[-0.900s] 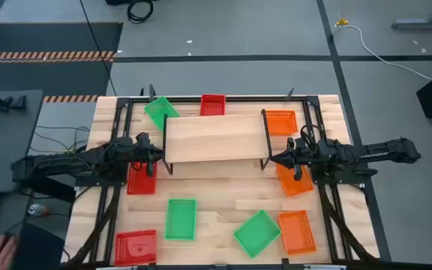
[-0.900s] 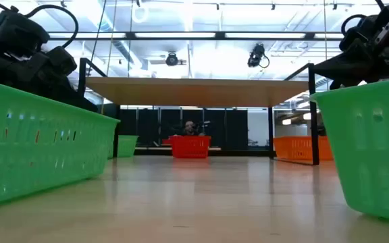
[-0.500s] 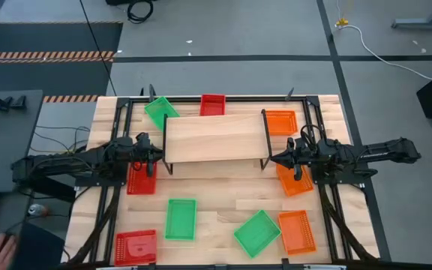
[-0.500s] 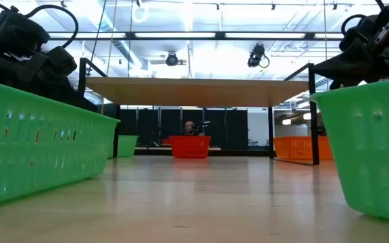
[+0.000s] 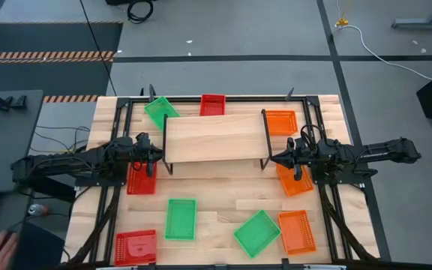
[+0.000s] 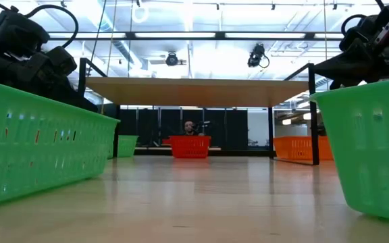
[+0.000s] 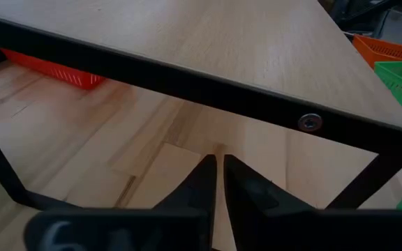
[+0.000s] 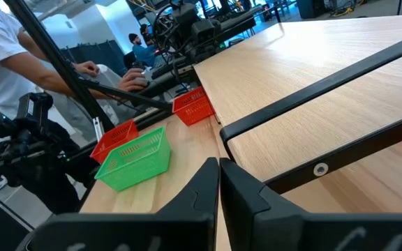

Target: Stack baskets on shelf by color

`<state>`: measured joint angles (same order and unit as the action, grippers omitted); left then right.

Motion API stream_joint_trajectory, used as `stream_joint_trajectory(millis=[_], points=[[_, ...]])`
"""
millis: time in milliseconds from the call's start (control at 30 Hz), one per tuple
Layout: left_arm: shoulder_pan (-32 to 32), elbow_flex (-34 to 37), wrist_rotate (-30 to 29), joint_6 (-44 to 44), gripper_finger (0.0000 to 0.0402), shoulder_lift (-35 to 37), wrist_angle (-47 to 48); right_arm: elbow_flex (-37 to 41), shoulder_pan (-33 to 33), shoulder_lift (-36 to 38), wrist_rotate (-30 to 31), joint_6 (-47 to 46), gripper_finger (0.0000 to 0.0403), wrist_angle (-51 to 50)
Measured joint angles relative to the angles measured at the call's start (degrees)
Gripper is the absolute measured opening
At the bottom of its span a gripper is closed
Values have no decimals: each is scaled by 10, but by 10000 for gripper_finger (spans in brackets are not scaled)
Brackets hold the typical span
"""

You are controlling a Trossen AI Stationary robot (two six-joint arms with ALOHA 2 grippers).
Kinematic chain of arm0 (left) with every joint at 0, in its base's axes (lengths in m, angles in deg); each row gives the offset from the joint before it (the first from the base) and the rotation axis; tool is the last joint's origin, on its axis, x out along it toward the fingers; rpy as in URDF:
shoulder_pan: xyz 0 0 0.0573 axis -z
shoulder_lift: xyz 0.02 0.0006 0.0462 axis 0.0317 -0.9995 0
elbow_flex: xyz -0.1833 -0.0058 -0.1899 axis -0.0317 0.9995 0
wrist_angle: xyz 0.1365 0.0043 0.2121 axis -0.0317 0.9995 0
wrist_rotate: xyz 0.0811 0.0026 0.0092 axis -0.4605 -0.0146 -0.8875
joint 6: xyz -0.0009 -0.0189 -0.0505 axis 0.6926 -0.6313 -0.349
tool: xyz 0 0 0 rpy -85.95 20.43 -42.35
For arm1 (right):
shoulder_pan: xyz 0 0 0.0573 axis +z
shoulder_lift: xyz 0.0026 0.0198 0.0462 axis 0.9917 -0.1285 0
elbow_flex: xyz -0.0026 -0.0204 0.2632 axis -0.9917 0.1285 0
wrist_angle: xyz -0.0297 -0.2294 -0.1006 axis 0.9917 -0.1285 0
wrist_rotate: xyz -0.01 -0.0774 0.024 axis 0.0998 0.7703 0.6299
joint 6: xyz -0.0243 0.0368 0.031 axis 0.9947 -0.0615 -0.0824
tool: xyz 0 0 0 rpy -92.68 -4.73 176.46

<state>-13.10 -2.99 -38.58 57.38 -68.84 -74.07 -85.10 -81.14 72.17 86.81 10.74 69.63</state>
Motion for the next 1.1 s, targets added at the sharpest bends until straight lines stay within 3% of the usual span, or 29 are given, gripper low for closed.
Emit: stream_joint_trajectory(millis=[1100], points=[[0, 0, 0, 0, 34, 0, 0, 0, 0, 0, 0, 0, 20, 0]])
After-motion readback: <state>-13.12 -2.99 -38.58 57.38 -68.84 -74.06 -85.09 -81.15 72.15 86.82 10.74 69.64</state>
